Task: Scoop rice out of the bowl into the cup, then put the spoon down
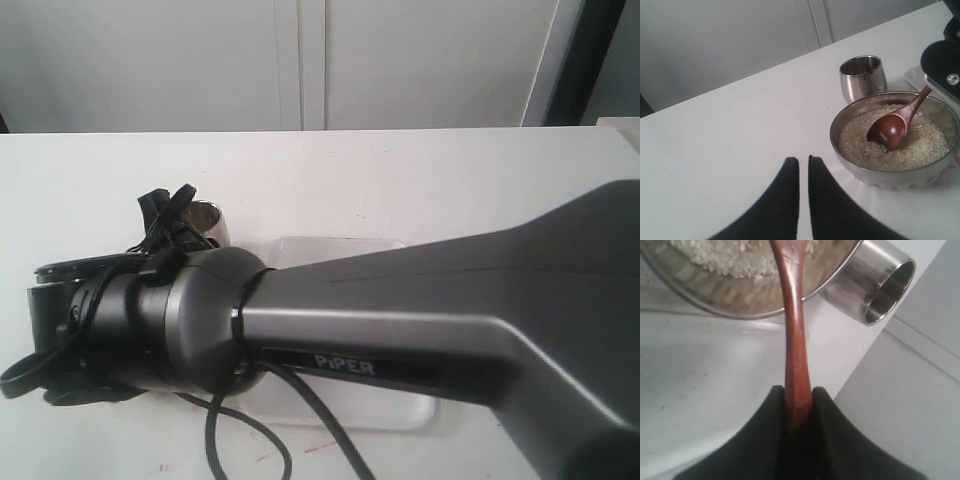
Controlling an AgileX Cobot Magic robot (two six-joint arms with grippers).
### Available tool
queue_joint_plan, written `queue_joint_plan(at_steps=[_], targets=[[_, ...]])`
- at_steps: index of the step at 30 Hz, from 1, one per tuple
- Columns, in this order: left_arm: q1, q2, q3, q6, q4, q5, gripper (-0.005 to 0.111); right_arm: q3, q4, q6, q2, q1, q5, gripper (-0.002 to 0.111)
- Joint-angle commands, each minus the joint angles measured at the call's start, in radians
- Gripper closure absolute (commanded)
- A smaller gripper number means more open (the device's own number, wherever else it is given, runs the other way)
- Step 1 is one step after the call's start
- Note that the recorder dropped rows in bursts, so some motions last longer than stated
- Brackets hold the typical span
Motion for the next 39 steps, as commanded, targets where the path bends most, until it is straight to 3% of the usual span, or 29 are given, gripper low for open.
queue_joint_plan(at_steps=[1, 39], targets=[[-0.003, -0.001, -0.003, -0.001, -0.007, -0.004, 0.092, 0.004, 0.006, 0.122, -0.001, 0.0, -0.01, 0.108], [-0.003, -0.001, -0.003, -0.001, -0.007, -0.004, 0.092, 0.06, 0.219, 0.378, -0.004, -0.021, -0.032, 0.108]])
